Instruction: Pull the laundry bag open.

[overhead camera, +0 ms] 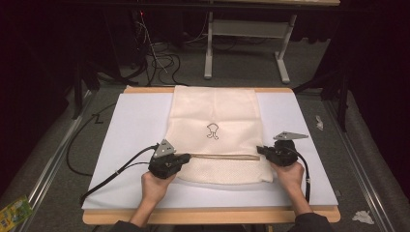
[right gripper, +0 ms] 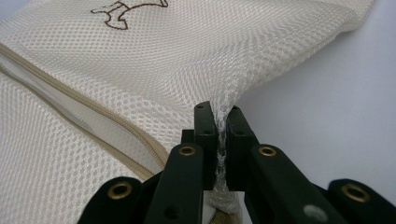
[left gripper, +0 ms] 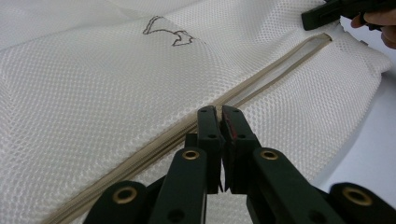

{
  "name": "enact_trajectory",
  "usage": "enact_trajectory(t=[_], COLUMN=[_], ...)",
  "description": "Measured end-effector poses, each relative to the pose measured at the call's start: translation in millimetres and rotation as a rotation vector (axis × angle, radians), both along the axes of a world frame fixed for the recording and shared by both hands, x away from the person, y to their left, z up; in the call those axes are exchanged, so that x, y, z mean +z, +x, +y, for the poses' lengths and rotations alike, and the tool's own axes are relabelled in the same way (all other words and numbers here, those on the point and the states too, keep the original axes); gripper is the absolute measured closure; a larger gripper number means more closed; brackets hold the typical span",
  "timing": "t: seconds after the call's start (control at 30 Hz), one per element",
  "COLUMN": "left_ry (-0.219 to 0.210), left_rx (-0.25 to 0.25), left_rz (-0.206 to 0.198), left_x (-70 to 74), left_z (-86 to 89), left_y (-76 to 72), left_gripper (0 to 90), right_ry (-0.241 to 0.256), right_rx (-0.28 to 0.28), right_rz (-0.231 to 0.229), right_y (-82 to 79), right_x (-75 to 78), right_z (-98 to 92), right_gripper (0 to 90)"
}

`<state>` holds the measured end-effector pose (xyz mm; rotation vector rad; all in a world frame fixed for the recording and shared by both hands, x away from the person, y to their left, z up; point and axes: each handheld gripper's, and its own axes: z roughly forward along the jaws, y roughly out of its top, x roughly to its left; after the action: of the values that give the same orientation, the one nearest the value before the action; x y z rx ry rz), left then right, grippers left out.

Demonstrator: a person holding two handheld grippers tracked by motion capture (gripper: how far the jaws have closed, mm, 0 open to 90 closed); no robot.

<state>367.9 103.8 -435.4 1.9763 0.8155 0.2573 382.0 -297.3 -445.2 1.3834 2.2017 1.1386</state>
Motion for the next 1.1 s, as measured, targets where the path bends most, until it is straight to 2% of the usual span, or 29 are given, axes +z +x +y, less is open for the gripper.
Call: enact_trajectory(t=[0.17, 0.33, 0.8, 1.03, 1.1], left_ry=[-0.006, -0.041, -0.046, -0.029, -0.039], left_rx=[0.012, 0.028, 0.039, 0.062, 0.07], left_rz=[0.003, 0.02, 0.022, 0.009, 0.012], left_x=[0.5, 0.2, 3.0, 3.8, 3.5], left_z=[5.8, 13.6, 22.7, 30.6, 33.1], left_y=[0.2, 1.7, 2.4, 1.0, 1.4], left_gripper=[87.2, 87.2, 87.2, 87.2, 87.2], right_ry=[0.0, -0.012, -0.015, -0.024, -0.022], right_rx=[-0.007, -0.003, -0.005, -0.011, -0.014], right_rz=[0.003, 0.001, 0.006, 0.008, 0.004], right_y=[-0.4, 0.2, -0.8, -0.6, -0.4], right_x=[0.5, -1.2, -0.1, -0.3, -0.8], right_z=[-1.6, -2.9, -5.2, -8.2, -8.6], right_gripper=[87.6, 87.5, 87.5, 87.6, 87.6])
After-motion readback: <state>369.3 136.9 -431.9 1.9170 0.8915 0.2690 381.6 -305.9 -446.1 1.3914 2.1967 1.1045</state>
